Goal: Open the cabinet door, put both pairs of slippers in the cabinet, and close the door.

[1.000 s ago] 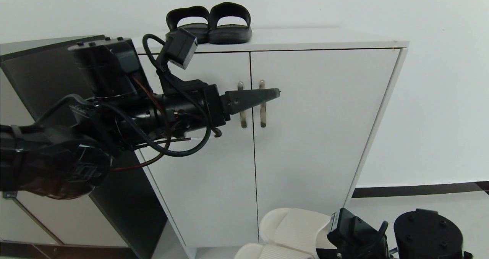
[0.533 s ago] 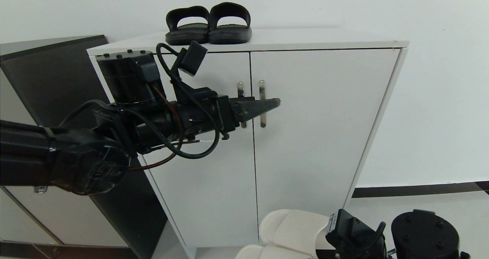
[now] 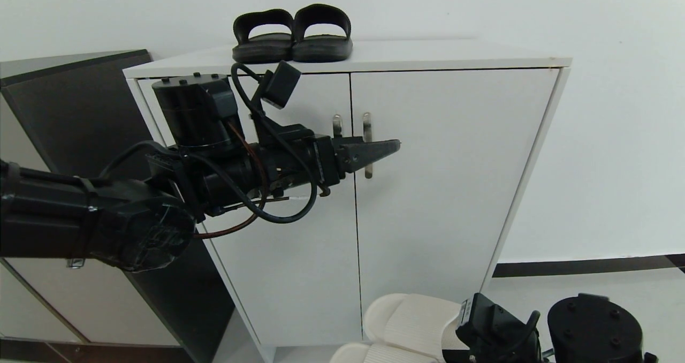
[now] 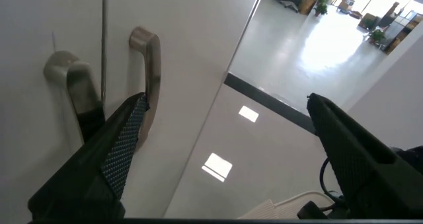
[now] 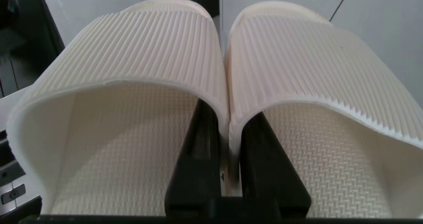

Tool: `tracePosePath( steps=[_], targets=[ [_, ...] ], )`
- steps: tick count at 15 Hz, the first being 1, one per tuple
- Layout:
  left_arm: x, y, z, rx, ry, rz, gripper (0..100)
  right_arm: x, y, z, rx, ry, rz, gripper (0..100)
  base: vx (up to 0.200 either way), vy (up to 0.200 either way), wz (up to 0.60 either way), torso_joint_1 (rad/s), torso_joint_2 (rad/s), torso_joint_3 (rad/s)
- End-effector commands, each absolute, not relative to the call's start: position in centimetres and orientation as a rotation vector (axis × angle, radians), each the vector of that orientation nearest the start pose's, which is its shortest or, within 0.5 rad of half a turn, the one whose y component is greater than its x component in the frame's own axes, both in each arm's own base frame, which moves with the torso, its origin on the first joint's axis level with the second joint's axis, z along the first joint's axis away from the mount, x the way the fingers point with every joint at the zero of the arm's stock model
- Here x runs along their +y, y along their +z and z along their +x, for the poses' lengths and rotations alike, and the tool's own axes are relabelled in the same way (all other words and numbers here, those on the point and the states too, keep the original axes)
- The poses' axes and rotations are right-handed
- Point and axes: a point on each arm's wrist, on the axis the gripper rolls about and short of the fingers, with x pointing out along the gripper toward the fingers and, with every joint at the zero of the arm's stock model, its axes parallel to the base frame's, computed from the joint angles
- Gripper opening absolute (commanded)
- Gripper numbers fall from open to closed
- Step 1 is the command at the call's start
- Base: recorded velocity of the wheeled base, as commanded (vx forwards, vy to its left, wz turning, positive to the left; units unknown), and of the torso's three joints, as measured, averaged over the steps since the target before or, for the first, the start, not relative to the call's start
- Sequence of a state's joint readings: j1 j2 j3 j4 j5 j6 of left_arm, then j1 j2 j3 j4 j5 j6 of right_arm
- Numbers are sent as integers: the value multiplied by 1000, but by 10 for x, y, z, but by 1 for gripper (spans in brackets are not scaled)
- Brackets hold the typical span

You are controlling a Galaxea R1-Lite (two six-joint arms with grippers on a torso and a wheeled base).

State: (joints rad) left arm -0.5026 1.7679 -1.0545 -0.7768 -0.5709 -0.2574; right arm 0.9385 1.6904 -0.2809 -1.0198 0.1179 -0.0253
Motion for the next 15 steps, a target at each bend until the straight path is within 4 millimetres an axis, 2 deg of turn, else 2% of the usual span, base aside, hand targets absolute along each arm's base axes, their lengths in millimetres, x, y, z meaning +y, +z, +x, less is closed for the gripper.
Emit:
tracePosePath(
  steps=[1,7,13,14,15],
  targets=[
    [-176,242,292,76,-1075,-230,100,190,99,136,361,1048,-186,0,0,0,0,0,0,0],
    [-181,238,292,92,-1089,-230,100,190,98,135,364,1051,-187,0,0,0,0,0,0,0],
    [-196,231,295,112,-1117,-230,100,188,97,134,371,1052,-188,0,0,0,0,0,0,0],
    [-195,231,294,109,-1118,-230,0,188,96,134,374,1052,-190,0,0,0,0,0,0,0],
    [-194,234,292,102,-1119,-230,0,188,97,133,372,1055,-189,0,0,0,0,0,0,0]
  ],
)
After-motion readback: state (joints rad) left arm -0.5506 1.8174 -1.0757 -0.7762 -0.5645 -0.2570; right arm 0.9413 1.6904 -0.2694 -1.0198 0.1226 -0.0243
